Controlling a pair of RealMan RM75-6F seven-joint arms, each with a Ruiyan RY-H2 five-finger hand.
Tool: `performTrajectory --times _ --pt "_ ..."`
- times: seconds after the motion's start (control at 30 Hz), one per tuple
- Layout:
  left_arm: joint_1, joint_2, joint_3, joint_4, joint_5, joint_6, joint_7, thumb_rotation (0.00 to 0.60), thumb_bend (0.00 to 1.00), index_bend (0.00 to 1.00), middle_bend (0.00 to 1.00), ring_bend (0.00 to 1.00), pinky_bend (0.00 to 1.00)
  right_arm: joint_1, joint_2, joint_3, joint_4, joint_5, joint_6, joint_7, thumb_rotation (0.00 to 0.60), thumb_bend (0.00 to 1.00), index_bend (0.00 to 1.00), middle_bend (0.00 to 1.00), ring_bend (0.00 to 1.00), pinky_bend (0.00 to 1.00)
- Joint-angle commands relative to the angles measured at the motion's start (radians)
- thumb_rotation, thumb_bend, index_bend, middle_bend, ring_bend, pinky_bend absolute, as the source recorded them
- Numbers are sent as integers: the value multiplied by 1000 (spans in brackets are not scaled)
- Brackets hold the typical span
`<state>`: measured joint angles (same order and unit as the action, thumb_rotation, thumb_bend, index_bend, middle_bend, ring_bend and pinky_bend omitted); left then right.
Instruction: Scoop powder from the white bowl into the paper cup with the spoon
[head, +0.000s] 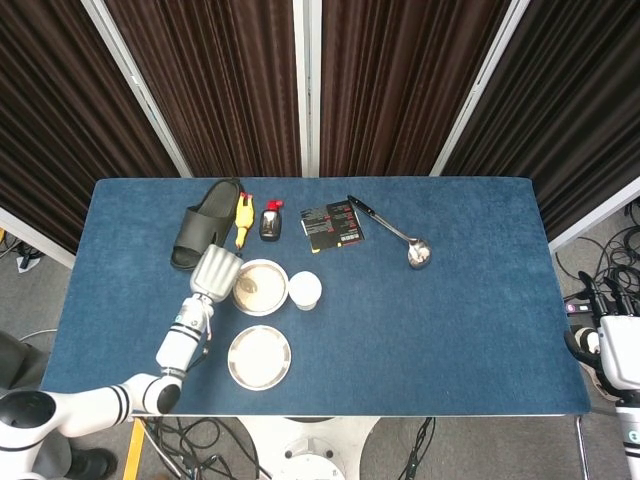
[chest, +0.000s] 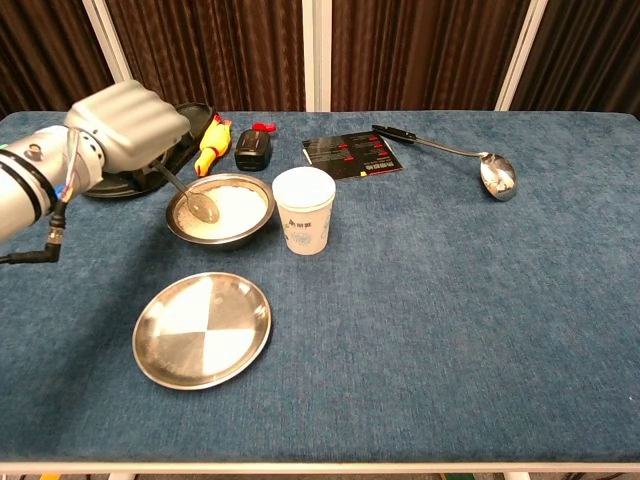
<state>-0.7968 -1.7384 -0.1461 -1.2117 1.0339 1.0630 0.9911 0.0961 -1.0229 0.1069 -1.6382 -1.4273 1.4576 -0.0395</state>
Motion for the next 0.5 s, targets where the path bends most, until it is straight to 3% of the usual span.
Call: performTrajectory --times 0.03,0.27,0.5 --pt "-6 -11 7 -8 -5 -2 13 600 432 627 961 929 1000 -1 0 0 1 1 0 2 600 201 57 321 97 230" --pt "-6 -13 -4 -43 -28 -11 -11 600 432 627 961 929 1000 -5 2 -2 2 6 0 7 600 202 57 323 97 230" --pt "24 33 -56 -101 -118 -63 -169 600 434 629 961 929 1000 -8 4 0 1 8 3 8 600 202 57 324 97 230"
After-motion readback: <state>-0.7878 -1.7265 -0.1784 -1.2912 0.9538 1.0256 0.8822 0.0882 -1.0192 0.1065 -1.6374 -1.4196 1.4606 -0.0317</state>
